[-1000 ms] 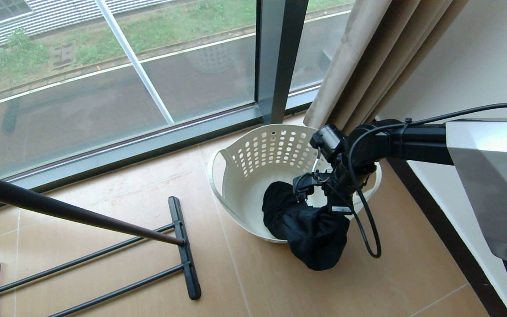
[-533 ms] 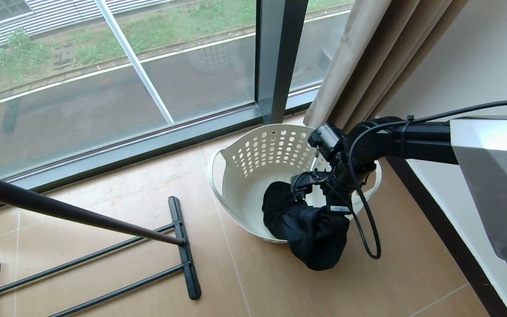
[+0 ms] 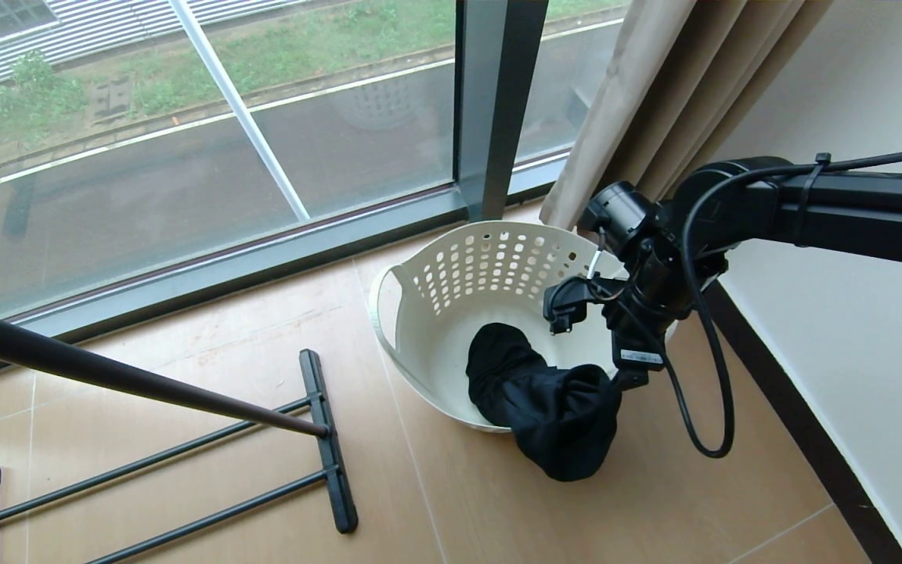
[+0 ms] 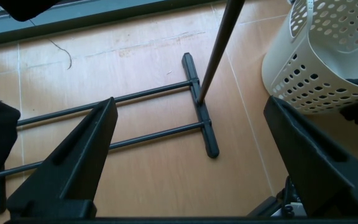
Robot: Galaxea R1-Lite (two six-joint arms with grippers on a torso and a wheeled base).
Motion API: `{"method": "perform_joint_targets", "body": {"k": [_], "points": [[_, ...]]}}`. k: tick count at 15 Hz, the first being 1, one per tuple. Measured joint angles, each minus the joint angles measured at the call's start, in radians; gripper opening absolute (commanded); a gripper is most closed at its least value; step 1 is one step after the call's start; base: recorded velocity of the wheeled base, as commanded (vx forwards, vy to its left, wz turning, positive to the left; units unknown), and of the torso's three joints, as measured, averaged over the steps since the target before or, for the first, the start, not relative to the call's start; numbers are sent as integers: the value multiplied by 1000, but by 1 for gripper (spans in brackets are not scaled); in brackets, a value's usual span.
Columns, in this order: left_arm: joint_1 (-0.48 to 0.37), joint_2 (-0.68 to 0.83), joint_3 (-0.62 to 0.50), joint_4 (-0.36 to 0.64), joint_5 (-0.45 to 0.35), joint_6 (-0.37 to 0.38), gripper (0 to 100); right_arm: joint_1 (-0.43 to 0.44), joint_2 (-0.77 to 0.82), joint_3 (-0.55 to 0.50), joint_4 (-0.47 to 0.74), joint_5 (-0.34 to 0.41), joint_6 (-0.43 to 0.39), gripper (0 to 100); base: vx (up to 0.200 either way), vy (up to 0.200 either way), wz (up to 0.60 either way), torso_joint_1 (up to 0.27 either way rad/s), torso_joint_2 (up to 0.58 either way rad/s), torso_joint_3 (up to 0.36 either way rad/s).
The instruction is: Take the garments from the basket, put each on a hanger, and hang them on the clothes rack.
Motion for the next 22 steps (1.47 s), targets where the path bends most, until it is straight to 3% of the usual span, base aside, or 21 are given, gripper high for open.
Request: {"method": "perform_joint_targets", "body": {"k": [3, 4, 5, 7, 10, 13, 16, 22], "points": [[1, 0, 0, 0, 0, 0, 100, 21, -11, 1, 2, -1, 44, 100, 0, 0, 0, 0, 0, 0], [0, 0, 0, 0, 1, 0, 100, 24, -14, 1, 8, -3, 109, 100, 0, 0, 0, 0, 0, 0], [0, 0, 0, 0, 0, 0, 100, 32, -17, 2, 24, -5, 218, 100, 0, 0, 0, 0, 0, 0], [1, 0, 0, 0, 0, 0, 100, 72, -25, 0, 97, -16, 535, 100, 0, 0, 0, 0, 0, 0], [0, 0, 0, 0, 0, 1, 100, 180, -48, -2, 307, -43, 1000, 100, 0, 0, 0, 0, 0, 0], [1, 0, 0, 0, 0, 1, 100, 254, -62, -3, 469, -58, 1309, 100, 0, 0, 0, 0, 0, 0], [1, 0, 0, 0, 0, 2, 100, 240, -63, 53, 467, -101, 1342, 100, 0, 0, 0, 0, 0, 0], [1, 0, 0, 0, -1, 1, 100, 225, -92, 278, 235, -152, 1350, 100, 0, 0, 0, 0, 0, 0]]}}
